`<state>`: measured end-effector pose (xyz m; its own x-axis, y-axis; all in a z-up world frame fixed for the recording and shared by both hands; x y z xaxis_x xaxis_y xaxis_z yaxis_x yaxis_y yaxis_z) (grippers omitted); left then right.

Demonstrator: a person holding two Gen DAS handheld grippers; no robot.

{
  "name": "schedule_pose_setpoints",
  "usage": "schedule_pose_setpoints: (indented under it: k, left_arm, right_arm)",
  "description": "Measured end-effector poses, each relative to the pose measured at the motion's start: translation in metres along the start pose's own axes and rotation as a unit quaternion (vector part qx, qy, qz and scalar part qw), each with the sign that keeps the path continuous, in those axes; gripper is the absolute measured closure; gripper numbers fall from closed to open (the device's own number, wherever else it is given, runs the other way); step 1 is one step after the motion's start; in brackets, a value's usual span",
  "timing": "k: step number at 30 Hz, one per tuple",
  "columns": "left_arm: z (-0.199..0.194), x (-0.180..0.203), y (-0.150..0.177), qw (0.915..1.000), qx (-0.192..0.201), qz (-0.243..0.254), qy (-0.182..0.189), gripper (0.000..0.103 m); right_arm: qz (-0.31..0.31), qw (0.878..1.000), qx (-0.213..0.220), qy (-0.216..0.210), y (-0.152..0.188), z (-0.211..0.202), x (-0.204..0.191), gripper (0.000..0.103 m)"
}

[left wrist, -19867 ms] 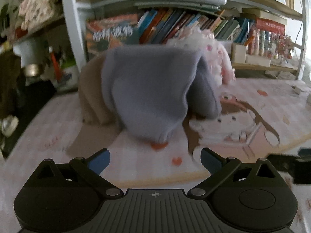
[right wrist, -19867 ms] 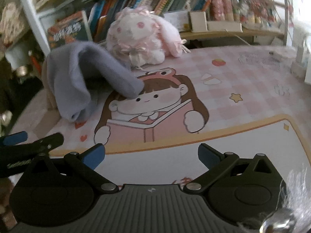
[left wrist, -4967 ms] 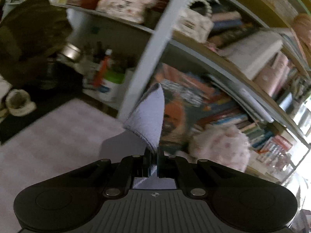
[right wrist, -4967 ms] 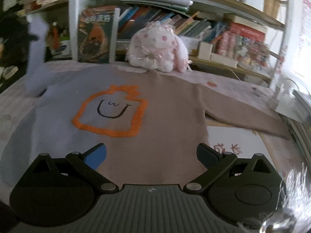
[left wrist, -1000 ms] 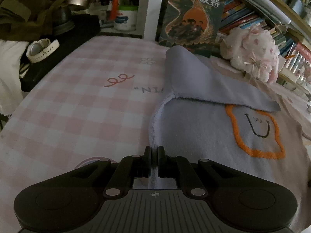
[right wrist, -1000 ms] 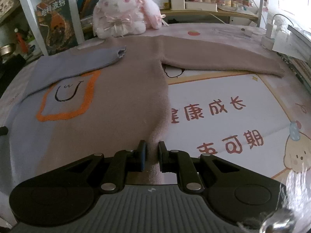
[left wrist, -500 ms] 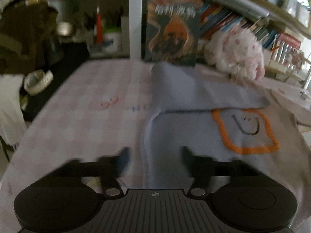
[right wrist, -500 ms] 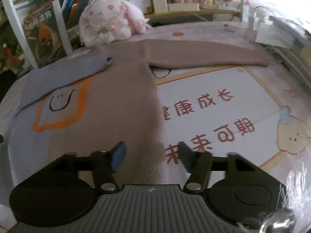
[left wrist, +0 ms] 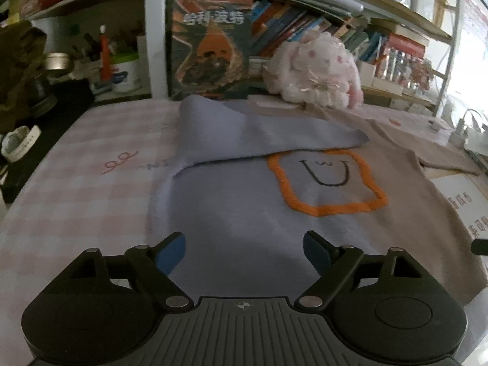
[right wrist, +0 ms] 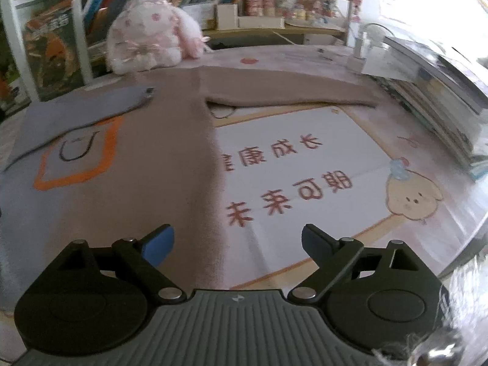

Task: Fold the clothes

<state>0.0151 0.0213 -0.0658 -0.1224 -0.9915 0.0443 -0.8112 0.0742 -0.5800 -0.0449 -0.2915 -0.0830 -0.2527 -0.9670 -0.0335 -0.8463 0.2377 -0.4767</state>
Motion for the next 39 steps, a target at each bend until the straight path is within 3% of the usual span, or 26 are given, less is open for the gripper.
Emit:
schedule_pose_setpoints:
  k: [10,23,29,39]
  left_arm:
    - [0.005,0.024,-0.011,0.9992,0.003,-0.023,-0.033,0.013]
    - [0.021,0.123,-0.025,0.9933,-0.021,-0.051,-0.102,0.012]
    - [0.019,0.158,-0.015,0.9894,-0.046,-0.059,-0.125,0.012]
    - [0.011,0.181,-0.009,0.9816,-0.073,-0.069,-0.162,0.012]
  right_arm:
    - [0.069,0.997,0.02,-0.016,-0.041,0.017,0.063,0.01]
    - [0.031,0.998,0.017,-0.047,-0.156,0.08,0.18,0.01]
    - [0.033,0.996,-0.003,-0.084,-0.183,0.109,0.205,0.01]
    - [0.059,0.987,0.018,-0.151,-0.207,0.121,0.208,0.013]
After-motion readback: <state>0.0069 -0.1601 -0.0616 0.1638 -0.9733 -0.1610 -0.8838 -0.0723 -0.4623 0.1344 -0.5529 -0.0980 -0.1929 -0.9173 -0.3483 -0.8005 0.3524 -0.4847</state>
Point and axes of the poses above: each gripper's, at about its wrist camera, not at the fingertips, and z roughly the way its jaws point, x to its right, y to its underside, the point moved 8 cm from there along z, roughly the way its jaws point, and after that the axes turned 13 degrees about -x, right-handed, at the moved point
